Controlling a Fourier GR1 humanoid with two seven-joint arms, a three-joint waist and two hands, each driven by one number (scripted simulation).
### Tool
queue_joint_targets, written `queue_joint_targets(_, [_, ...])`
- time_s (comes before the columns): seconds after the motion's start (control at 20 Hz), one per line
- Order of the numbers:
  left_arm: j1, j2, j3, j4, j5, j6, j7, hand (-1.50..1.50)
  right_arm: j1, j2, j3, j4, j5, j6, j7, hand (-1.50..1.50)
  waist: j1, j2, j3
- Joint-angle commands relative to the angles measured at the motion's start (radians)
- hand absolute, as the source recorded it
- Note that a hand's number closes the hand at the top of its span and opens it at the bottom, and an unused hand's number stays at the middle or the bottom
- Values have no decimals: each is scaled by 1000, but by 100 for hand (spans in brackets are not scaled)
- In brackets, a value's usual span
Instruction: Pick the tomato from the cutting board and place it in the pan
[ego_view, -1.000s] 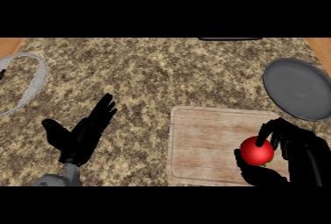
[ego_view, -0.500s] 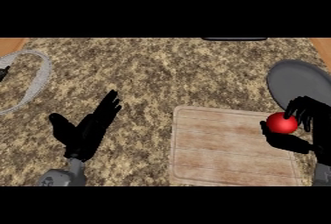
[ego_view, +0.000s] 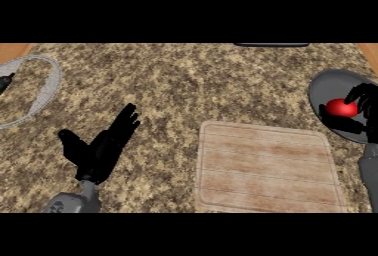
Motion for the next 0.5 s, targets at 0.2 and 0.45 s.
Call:
queue_joint_targets(0.2, [11, 0, 3, -38, 17, -35, 7, 0, -229, -78, -195, 525, -111, -196, -297, 150, 28, 8, 3])
queue_joint_targets(0.45, [-38, -41, -25, -23, -50, 26, 25, 0, -360, -158, -257, 770, -158, -194, -450, 150, 24, 10, 3])
